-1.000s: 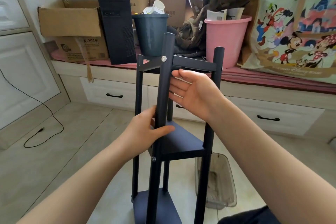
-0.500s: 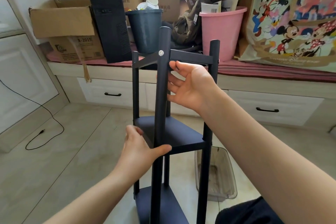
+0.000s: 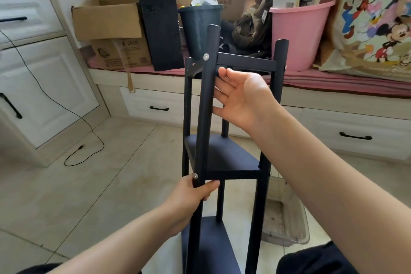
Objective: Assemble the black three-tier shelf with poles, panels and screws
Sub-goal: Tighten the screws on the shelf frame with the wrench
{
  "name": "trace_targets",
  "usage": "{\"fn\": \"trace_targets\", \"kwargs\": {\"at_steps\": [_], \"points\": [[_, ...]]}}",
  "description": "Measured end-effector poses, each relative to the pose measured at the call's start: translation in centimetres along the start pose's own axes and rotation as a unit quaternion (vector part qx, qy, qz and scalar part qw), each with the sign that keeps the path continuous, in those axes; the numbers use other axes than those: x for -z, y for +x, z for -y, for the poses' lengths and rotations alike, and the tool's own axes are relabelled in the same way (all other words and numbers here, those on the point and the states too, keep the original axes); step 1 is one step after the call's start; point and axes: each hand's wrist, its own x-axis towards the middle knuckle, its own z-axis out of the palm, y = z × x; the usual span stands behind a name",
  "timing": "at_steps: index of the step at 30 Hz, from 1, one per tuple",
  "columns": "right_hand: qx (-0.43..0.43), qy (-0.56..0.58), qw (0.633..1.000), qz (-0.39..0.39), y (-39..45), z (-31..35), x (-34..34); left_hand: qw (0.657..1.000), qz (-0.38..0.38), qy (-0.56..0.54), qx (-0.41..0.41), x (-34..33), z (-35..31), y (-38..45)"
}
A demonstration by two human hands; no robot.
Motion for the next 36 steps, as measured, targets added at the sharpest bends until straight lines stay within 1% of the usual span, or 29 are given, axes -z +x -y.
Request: {"fn": "trace_targets", "kwargs": {"at_steps": [5, 11, 16, 20, 23, 25, 27, 29, 32, 36], "points": [[-0.004, 0.009, 1.000, 0.018, 0.6, -0.5, -0.5, 0.999, -0.044, -0.018, 0.001, 0.5, 0.3, 0.6], [0.001, 0.014, 1.000, 0.018, 1.4, -0.6, -1.0, 0.995, -0.098, -0.035, -0.012, 0.8, 0.5, 1.6], [0.018, -0.008, 1.000, 0.015, 1.8, -0.6, -0.9, 0.993, -0.097, -0.047, -0.040, -0.2, 0.2, 2.1], [0.037, -0.012, 0.999, 0.002, 1.8, -0.4, -0.3, 0.996, -0.083, -0.031, -0.027, -0.9, 0.8, 2.3], [0.049, -0.006, 0.999, -0.007, 1.6, -0.2, 0.5, 0.994, -0.103, -0.023, -0.017, -1.3, 1.7, 2.1], [0.072, -0.056, 0.995, -0.042, 1.4, -0.3, 1.4, 0.993, -0.115, -0.028, -0.018, -1.3, 1.7, 2.2], [0.085, -0.158, 0.979, -0.093, 0.8, -0.8, 2.6, 0.991, -0.123, -0.032, -0.034, -1.1, 1.4, 2.4], [0.056, -0.244, 0.959, -0.134, -0.1, -1.7, 4.0, 0.990, -0.125, -0.043, -0.052, -0.8, 1.1, 2.7], [0.004, -0.363, 0.919, -0.154, -1.5, -3.2, 6.0, 0.989, -0.116, -0.060, -0.066, -0.9, 0.8, 3.0], [-0.012, -0.433, 0.888, -0.153, -3.4, -5.8, 8.4, 0.988, -0.103, -0.091, -0.074, -1.9, 1.1, 2.8]]}}
